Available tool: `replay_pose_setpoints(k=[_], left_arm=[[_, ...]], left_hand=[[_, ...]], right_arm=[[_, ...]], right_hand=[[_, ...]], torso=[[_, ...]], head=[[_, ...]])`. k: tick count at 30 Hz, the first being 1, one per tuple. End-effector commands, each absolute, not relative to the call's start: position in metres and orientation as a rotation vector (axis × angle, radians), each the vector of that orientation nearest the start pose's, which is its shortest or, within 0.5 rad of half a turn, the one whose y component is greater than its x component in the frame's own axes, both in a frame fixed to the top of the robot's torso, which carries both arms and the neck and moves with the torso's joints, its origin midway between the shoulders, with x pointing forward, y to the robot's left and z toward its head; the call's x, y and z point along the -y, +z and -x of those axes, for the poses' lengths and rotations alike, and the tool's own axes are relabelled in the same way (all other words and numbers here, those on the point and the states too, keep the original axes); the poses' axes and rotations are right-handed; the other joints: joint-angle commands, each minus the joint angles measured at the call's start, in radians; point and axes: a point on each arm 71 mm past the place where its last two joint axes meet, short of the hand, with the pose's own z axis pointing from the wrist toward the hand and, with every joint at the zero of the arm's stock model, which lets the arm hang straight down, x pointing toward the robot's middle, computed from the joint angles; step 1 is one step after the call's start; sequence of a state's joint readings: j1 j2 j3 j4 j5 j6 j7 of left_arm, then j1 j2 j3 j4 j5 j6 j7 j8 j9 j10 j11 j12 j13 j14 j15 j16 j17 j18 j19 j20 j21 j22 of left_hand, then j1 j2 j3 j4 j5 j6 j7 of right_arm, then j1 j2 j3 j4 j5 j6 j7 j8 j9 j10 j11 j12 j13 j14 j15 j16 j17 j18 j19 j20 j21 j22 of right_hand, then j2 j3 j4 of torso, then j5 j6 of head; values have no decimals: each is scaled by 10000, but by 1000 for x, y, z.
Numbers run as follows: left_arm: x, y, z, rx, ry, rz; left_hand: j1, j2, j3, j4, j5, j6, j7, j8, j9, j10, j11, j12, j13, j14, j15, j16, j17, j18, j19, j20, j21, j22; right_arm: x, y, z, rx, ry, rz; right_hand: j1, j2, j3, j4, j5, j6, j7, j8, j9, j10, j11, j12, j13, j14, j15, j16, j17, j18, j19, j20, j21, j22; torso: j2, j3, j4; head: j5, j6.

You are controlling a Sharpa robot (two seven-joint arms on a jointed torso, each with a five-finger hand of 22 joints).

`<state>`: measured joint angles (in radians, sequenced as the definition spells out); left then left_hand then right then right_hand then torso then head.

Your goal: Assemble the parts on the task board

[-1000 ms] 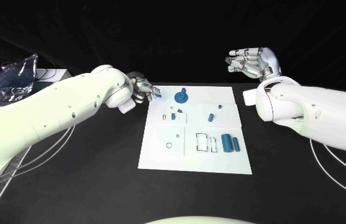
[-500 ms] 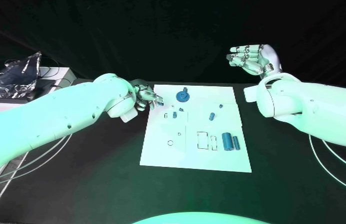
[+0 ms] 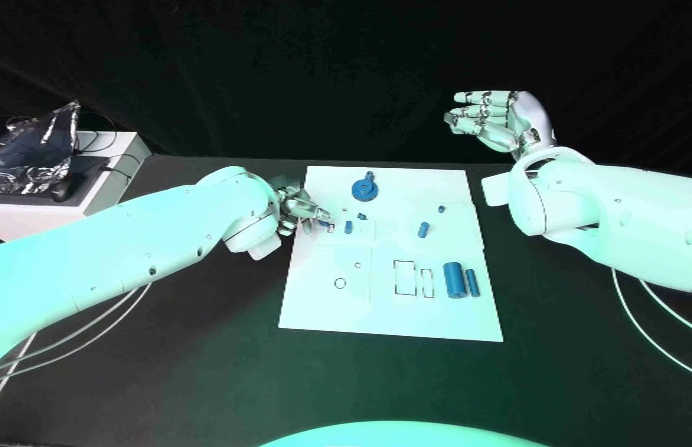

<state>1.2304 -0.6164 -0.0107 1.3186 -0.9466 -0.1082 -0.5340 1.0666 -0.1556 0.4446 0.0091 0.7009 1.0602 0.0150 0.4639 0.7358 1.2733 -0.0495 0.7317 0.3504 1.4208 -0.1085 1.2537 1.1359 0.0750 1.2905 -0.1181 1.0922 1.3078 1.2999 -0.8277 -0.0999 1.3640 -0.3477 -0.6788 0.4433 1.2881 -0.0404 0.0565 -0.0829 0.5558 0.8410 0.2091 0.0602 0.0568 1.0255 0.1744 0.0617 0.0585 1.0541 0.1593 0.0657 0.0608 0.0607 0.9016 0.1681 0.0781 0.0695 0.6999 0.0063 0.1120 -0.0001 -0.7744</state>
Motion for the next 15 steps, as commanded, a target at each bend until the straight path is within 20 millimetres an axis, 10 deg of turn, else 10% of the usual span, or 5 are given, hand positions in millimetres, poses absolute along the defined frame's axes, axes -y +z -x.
replay_pose_setpoints(k=[1,15], left_arm=[[-161,-208,-525,-21101,-5076,4359],[-154,-217,-525,-20955,-4812,3721]], left_hand=[[19,139,1638,-1659,19,-29,20,-22,3,204,-144,2,14,60,8,-75,5,-135,60,-32,42,593],[48,177,1632,-1609,-17,-77,38,-30,27,155,-130,12,29,52,11,-148,-40,-127,42,-31,12,584]], right_arm=[[262,-140,-526,-11644,11023,-6971],[259,-141,-525,-11748,11108,-6995]], right_hand=[[20,97,-58,-8,-19,-99,9,-64,-11,-121,8,-46,-13,-103,20,-66,-11,26,-48,76,-41,-13],[34,111,-178,-23,-3,-323,117,-72,-19,-286,57,-51,-18,-158,51,-64,-11,45,-115,115,-46,-12]], torso=[[44,15,-20],[47,-1,-21]], head=[[-3,-1],[0,-45]])
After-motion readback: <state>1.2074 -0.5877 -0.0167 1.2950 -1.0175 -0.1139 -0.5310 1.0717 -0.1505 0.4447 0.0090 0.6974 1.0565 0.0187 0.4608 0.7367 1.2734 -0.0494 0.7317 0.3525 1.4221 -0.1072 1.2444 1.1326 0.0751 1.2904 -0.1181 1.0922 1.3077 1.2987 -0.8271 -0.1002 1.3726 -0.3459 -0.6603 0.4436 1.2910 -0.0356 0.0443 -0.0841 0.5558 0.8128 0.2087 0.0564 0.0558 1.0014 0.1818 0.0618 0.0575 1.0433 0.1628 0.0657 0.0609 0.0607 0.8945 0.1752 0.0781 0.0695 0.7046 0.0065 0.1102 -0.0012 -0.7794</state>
